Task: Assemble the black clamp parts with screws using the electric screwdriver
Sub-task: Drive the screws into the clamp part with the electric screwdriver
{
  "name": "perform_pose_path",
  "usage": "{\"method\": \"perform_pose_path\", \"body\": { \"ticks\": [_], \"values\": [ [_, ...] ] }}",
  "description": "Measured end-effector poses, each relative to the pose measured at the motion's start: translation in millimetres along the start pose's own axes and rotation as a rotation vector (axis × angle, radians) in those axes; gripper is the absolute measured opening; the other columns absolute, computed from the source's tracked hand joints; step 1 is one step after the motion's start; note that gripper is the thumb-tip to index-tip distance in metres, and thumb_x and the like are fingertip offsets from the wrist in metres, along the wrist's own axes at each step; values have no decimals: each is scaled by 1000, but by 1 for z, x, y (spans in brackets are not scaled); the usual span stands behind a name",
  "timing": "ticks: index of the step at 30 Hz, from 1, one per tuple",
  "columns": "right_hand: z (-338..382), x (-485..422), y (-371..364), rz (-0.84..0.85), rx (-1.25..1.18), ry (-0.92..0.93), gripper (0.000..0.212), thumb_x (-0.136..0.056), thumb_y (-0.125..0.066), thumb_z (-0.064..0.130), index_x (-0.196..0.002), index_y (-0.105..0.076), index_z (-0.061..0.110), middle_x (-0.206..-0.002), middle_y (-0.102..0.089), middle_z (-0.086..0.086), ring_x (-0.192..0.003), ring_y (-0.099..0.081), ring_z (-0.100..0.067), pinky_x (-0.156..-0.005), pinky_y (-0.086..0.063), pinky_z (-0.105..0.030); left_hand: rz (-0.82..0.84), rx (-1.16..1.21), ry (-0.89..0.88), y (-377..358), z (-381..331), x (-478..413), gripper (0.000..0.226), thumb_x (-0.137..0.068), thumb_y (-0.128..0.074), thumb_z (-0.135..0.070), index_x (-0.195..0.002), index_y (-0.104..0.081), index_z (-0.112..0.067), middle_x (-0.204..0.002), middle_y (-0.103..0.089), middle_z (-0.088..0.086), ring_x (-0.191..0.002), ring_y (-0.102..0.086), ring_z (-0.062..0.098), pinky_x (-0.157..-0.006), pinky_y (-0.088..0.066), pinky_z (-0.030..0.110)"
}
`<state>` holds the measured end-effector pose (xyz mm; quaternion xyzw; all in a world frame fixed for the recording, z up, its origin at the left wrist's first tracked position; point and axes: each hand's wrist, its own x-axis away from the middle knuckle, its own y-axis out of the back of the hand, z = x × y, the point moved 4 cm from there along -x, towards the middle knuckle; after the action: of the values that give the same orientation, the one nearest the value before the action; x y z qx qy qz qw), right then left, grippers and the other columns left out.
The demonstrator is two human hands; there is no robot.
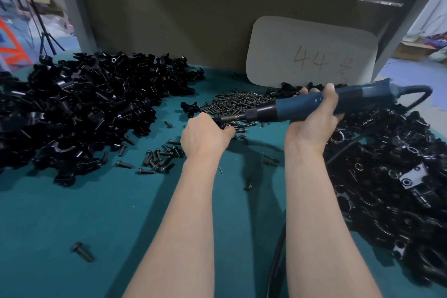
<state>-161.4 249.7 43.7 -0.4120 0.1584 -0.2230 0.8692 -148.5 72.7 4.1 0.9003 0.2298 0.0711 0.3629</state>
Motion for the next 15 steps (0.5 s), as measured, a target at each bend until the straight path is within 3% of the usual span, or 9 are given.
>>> {"method": "perform_pose_path", "body": {
  "ticks": [4, 6, 9, 10, 11, 12, 13, 15],
  "values": [
    [8, 5, -12, 218, 1, -44, 49, -92, -57, 23, -136, -40, 9, -80, -59, -1, -76, -61, -17, -76, -53, -30, 285, -199, 42, 6, 1, 2, 40, -83, -58, -53, -80, -62, -13, -62, -67, 0, -58, -62, 14, -54, -42, 22],
    [13, 5, -17, 334, -16, -76, 34, -90, -58, 28, -118, -52, 9, -78, -59, 1, -72, -59, -15, -74, -52, -29, 415, -243, 3, 14, 1, 1, 45, -80, -57, -57, -89, -67, -13, -75, -66, 1, -70, -60, 17, -62, -45, 25],
    [22, 4, -20, 465, -188, -138, 20, -90, -52, 34, -96, -54, 15, -71, -57, 3, -62, -55, -12, -65, -48, -24, 454, -197, -68, 26, -5, 4, 34, -78, -59, -48, -69, -55, -15, -62, -50, 0, -52, -42, 16, -48, -32, 23],
    [24, 4, -20, 482, -229, -158, 20, -91, -50, 35, -93, -54, 15, -70, -57, 3, -60, -55, -11, -63, -48, -23, 464, -216, -89, 24, -7, 6, 34, -82, -59, -42, -65, -44, -17, -59, -44, 0, -49, -37, 15, -46, -29, 23],
    [25, 3, -18, 482, -226, -165, 20, -92, -50, 35, -92, -53, 15, -68, -57, 3, -59, -54, -11, -62, -47, -22, 486, -241, -105, 19, -7, 9, 37, -87, -57, -36, -67, -51, -6, -58, -40, 0, -48, -34, 14, -45, -28, 24],
    [25, 3, -16, 466, -193, -165, 19, -92, -50, 34, -91, -53, 15, -68, -57, 3, -59, -55, -11, -62, -48, -22, 510, -267, -96, 12, -6, 10, 40, -90, -54, -29, -82, -46, 9, -59, -38, 1, -49, -33, 15, -46, -28, 25],
    [24, 2, -15, 438, -155, -164, 18, -92, -51, 33, -89, -53, 16, -67, -57, 3, -58, -55, -11, -61, -48, -22, 518, -289, -88, 6, -3, 10, 33, -92, -52, -24, -68, -47, -2, -60, -37, 1, -50, -32, 15, -47, -28, 24],
    [21, 0, -10, 332, -109, -176, 17, -91, -54, 33, -85, -53, 16, -65, -56, 3, -57, -54, -12, -61, -47, -22, 479, -274, -45, 0, 5, 7, 25, -92, -51, -16, -70, -50, -6, -63, -42, 3, -53, -34, 17, -49, -29, 24]
  ]
}}
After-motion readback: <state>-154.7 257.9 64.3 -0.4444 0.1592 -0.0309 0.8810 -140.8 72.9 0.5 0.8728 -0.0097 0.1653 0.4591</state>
